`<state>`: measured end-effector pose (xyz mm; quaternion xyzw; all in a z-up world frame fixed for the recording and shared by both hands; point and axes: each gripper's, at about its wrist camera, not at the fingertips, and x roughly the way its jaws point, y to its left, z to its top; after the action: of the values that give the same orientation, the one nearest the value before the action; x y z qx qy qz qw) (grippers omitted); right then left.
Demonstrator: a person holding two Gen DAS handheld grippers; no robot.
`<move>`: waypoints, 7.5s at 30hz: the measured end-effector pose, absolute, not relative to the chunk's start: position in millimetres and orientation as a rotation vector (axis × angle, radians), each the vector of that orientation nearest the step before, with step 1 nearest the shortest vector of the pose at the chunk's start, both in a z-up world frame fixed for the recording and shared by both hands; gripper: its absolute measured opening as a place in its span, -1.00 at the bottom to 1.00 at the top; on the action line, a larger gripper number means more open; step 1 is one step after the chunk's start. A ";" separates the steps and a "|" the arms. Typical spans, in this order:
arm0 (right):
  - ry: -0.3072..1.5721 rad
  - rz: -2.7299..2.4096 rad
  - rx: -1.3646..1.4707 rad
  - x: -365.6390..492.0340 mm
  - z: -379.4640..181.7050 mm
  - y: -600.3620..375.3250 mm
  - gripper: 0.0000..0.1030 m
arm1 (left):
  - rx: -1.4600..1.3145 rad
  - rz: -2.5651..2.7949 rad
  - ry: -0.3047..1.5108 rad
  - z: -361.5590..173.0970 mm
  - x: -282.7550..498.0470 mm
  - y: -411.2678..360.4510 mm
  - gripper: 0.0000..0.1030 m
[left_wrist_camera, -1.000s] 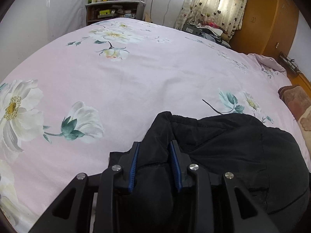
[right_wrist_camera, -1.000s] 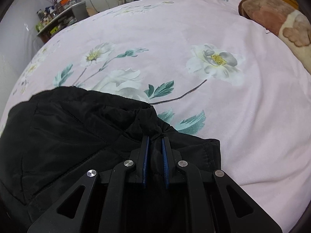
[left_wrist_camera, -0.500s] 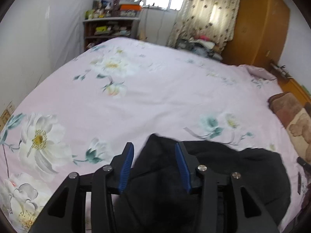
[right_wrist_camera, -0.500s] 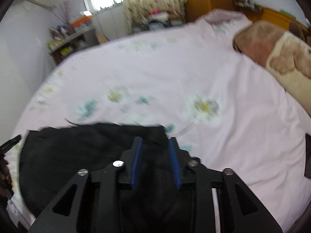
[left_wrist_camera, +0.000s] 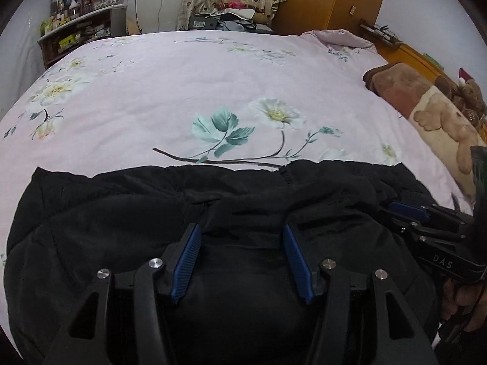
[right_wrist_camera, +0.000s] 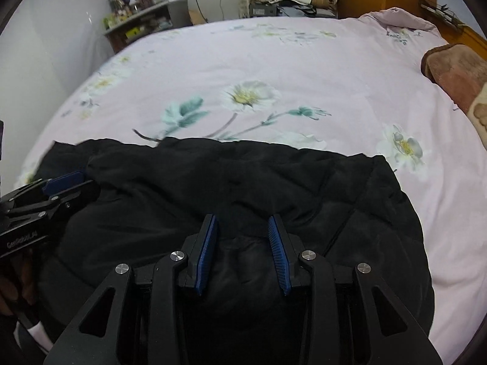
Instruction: Fold large clothes
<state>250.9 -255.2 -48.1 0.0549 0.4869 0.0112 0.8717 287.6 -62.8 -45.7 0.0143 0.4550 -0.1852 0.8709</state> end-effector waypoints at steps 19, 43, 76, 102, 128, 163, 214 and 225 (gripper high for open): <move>0.912 0.013 0.135 227.6 -27.8 -261.3 -0.32 | 0.073 -0.354 0.899 -26.8 265.7 -66.6 0.11; 0.849 -0.107 0.141 167.6 -22.6 -316.0 -0.32 | 0.065 -0.226 0.795 0.2 235.0 26.7 0.13; 0.922 -0.194 0.108 182.4 -35.1 -327.6 -0.30 | 0.034 -0.126 0.861 -29.8 256.0 42.0 0.10; 0.889 0.008 0.082 193.3 -6.4 -266.0 -0.28 | 0.012 -0.394 0.852 2.1 225.9 -27.1 0.12; 0.941 -0.154 0.198 119.1 -31.5 -341.2 -0.27 | -0.123 -0.121 0.900 -24.5 198.6 106.3 0.00; 1.046 0.098 0.654 155.3 -106.2 -402.1 0.35 | -0.426 -0.232 1.062 -98.0 239.2 135.4 0.35; 0.918 0.130 0.484 100.4 -2.3 -369.4 -0.60 | -0.246 -0.294 0.861 16.3 187.1 122.1 -0.53; 0.880 0.181 0.467 152.2 9.4 -344.3 -0.59 | -0.243 -0.249 0.805 43.8 212.7 159.7 -0.52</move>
<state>152.2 -344.3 9.4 0.2234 0.4214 0.0865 0.8746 212.7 159.7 43.8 -0.1177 0.3895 -0.1205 0.9055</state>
